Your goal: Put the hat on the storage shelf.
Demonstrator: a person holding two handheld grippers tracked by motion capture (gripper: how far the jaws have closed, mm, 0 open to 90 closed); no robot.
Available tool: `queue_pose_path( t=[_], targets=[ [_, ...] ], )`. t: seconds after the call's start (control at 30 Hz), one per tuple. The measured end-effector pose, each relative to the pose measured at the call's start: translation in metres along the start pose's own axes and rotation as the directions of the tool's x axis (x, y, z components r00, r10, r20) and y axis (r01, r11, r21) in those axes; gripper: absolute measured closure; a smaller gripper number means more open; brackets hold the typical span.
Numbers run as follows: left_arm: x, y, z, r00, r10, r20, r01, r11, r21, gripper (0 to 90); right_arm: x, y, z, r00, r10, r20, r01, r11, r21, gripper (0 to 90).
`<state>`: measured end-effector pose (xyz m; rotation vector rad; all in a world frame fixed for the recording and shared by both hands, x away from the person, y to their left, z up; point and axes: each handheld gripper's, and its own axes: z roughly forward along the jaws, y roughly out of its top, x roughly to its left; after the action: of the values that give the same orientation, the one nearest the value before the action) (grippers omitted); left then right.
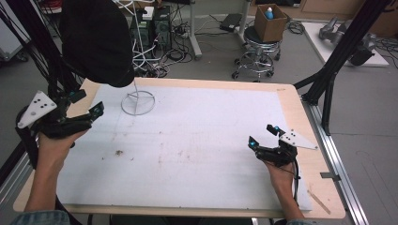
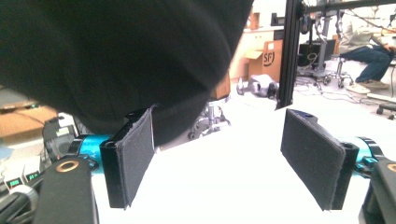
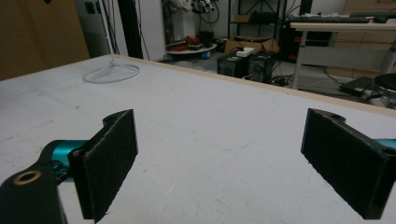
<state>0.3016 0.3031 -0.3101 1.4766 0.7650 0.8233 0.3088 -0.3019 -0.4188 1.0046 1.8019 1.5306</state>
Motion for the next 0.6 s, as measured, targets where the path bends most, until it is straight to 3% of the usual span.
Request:
queue_pose_path(
  t=[0.23,0.4,0.6],
  targets=[
    [-0.002,-0.028,-0.001,0.9983,-0.037,-0.046,0.039,0.9988,0.03,23.6,0.003,0.0,0.0,0.9996,-0.029,0.009,0.029,1.0,0.004,10.2],
    [-0.005,-0.047,-0.002,0.9962,-0.052,-0.07,0.055,0.9976,0.042,23.6,0.002,0.0,0.0,0.9997,-0.023,0.008,0.023,1.0,0.01,10.1],
    [-0.005,-0.067,0.0,0.9948,-0.054,-0.086,0.062,0.994,0.09,24.1,0.002,0.0,0.0,0.9997,-0.023,0.008,0.023,1.0,0.012,10.1]
  ],
)
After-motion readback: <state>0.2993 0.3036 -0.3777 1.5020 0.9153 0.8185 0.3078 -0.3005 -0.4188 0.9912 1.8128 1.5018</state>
